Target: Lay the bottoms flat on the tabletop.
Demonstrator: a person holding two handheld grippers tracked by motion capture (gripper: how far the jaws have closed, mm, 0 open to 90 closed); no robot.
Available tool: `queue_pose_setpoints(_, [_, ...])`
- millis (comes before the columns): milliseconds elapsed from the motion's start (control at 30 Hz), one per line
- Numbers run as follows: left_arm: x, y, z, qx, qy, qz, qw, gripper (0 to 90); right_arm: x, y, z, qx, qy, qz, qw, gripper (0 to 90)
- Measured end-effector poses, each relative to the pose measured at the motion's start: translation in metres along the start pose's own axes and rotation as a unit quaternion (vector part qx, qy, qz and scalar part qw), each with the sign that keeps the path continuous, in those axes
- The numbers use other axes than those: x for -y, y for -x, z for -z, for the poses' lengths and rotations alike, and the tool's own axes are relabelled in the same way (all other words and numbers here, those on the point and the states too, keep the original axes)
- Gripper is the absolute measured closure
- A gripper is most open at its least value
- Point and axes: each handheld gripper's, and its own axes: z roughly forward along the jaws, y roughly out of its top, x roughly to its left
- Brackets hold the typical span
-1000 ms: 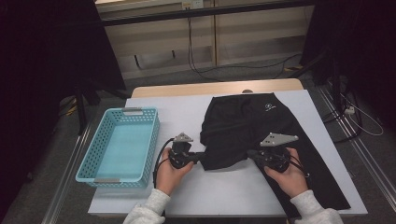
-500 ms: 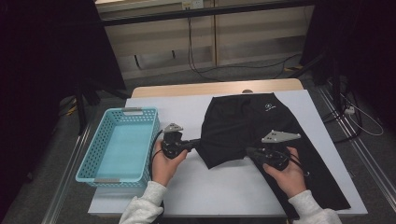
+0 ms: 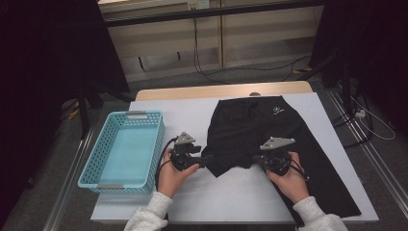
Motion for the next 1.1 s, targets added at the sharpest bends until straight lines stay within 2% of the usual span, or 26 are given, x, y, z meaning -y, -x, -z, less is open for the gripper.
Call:
queue_pose_setpoints(200, [0.001,0.019,0.006,0.013,-0.01,-0.029,0.9994,35.3,0.004,0.0,0.006,-0.012,0.005,0.003,0.9999,89.4])
queue_pose_setpoints(333, [0.004,0.024,0.002,0.017,-0.018,-0.036,0.999,35.8,0.004,-0.001,0.007,-0.011,0.007,0.002,0.9999,89.4])
queue_pose_setpoints(433, [0.008,0.029,-0.004,0.035,-0.034,-0.043,0.9979,41.4,0.003,-0.002,0.006,-0.011,0.008,0.005,0.9999,89.6])
queue_pose_setpoints(500, [0.01,0.033,-0.009,0.038,-0.04,-0.051,0.9972,41.7,0.003,-0.002,0.005,-0.011,0.008,0.003,0.9999,89.7])
queue_pose_setpoints(667, [0.016,0.036,-0.019,0.029,-0.056,-0.058,0.9963,42.8,0.002,-0.001,0.007,-0.013,0.013,-0.002,0.9998,89.7])
queue_pose_setpoints(700, [0.016,0.036,-0.02,0.04,-0.055,-0.061,0.9958,45.1,0.002,-0.001,0.007,-0.014,0.015,-0.004,0.9998,89.6])
queue_pose_setpoints(733, [0.016,0.037,-0.02,0.042,-0.056,-0.059,0.9958,47.1,0.002,-0.001,0.007,-0.014,0.016,-0.004,0.9998,89.6])
queue_pose_setpoints(833, [0.015,0.042,-0.022,0.041,-0.064,-0.071,0.9946,58.0,0.002,0.0,0.008,-0.019,0.021,-0.008,0.9996,89.5])
queue_pose_setpoints(900, [0.015,0.044,-0.021,0.032,-0.071,-0.081,0.9936,65.3,0.002,0.0,0.009,-0.021,0.024,-0.008,0.9995,89.5])
queue_pose_setpoints(967, [0.014,0.043,-0.02,0.029,-0.08,-0.068,0.994,79.6,0.001,-0.001,0.009,-0.021,0.025,-0.007,0.9994,89.5])
queue_pose_setpoints(1000, [0.014,0.042,-0.019,0.04,-0.083,-0.059,0.994,85.9,0.001,-0.001,0.009,-0.021,0.025,-0.006,0.9994,89.5])
queue_pose_setpoints(1100, [0.011,0.041,-0.015,0.038,-0.092,-0.054,0.9935,89.3,0.001,-0.001,0.01,-0.024,0.026,-0.005,0.9994,89.6])
